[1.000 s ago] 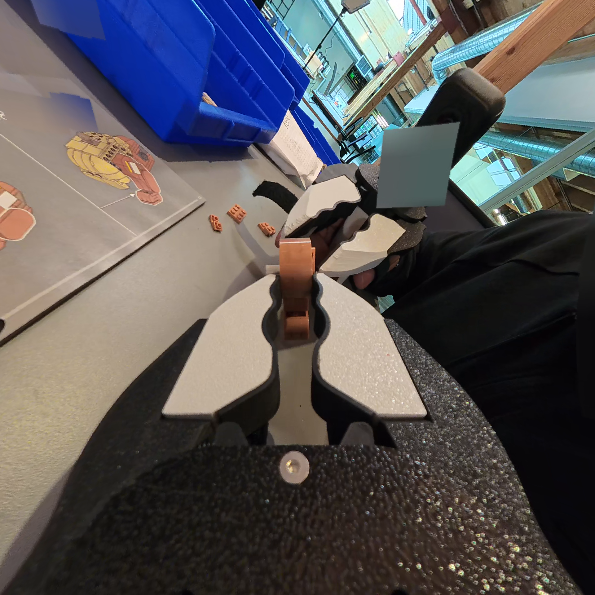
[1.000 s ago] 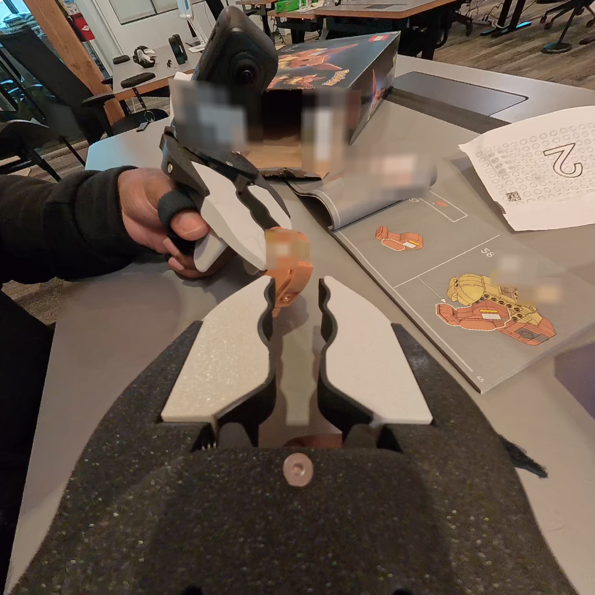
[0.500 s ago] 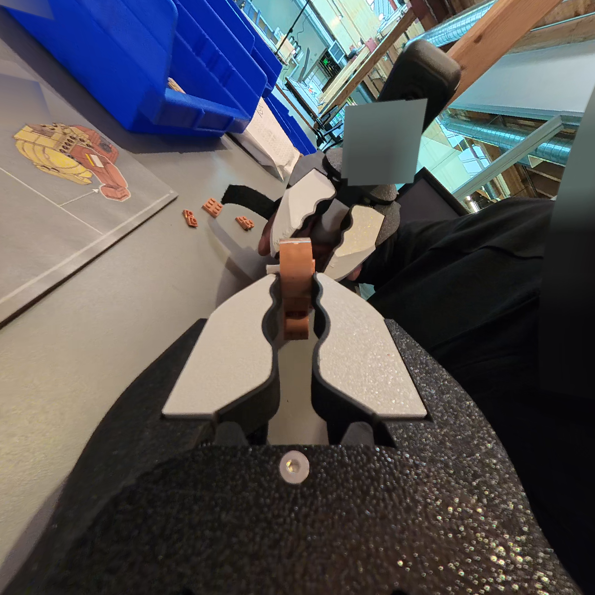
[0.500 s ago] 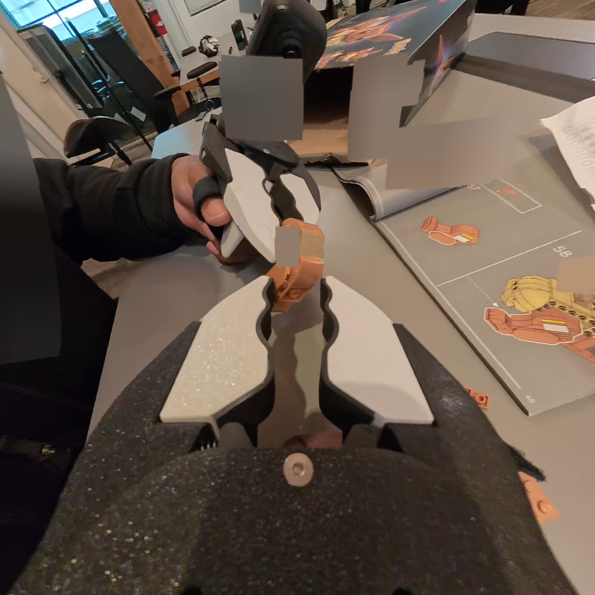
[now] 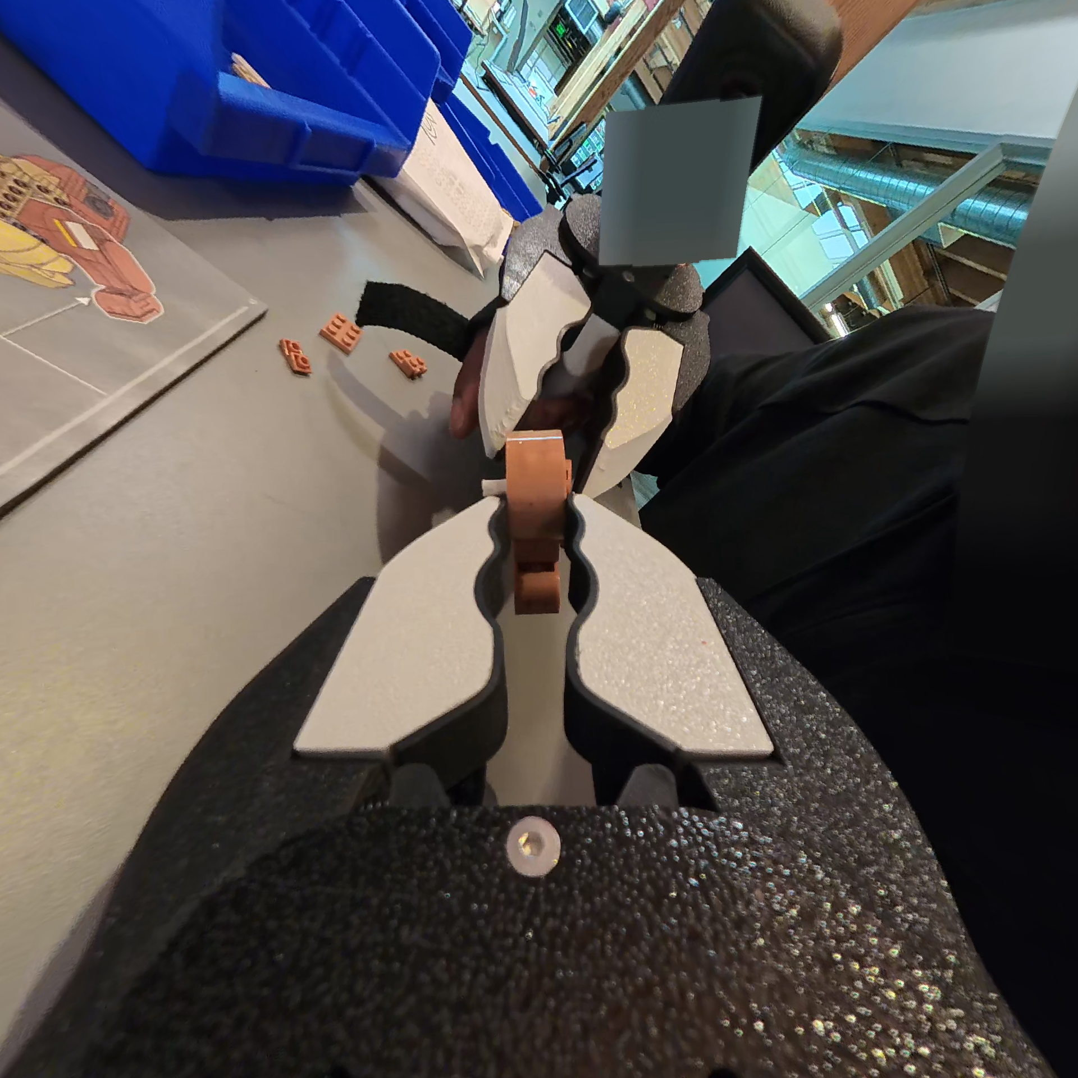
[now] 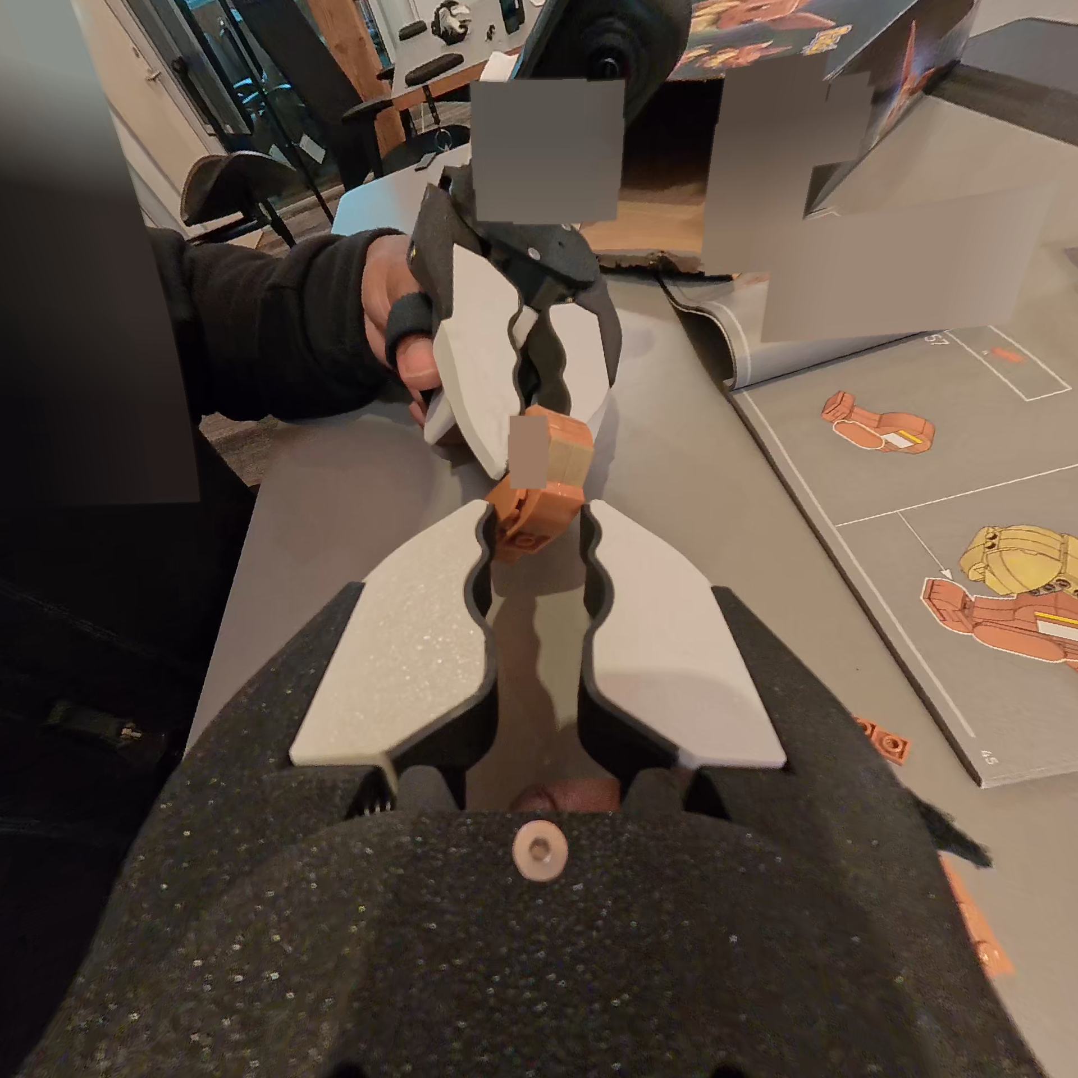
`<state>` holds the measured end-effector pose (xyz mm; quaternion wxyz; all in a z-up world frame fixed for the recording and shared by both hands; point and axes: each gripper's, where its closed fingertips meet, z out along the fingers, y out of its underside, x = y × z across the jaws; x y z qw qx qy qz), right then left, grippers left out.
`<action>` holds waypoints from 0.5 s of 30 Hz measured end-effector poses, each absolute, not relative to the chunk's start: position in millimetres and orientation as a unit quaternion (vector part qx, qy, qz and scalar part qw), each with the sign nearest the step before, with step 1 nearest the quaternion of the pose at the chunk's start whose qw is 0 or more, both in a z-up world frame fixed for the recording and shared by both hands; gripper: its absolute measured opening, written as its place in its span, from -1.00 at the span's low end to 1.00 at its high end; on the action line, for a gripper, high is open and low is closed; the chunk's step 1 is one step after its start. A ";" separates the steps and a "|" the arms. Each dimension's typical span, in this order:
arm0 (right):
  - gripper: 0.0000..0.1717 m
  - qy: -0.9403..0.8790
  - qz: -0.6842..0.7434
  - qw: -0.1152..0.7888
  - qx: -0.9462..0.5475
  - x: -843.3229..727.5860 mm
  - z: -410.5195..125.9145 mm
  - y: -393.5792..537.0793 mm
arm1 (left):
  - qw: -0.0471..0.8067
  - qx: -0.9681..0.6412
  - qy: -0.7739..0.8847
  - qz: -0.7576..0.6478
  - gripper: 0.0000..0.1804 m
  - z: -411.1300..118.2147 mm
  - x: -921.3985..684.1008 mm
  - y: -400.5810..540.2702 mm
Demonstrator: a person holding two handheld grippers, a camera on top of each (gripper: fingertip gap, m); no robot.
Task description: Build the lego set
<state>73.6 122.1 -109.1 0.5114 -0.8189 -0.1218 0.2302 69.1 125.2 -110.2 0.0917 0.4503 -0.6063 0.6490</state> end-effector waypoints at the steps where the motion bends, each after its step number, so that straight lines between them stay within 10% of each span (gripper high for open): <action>1: -0.68 -0.123 0.233 0.511 -0.818 73.2 -108.6 121.7 | 0.093 0.449 -0.606 0.650 -0.82 -109.8 68.6 125.0; 15: -0.71 -0.094 0.232 0.530 -0.810 78.2 -104.9 125.8 | 0.084 0.456 -0.593 0.658 -0.82 -107.2 72.1 129.5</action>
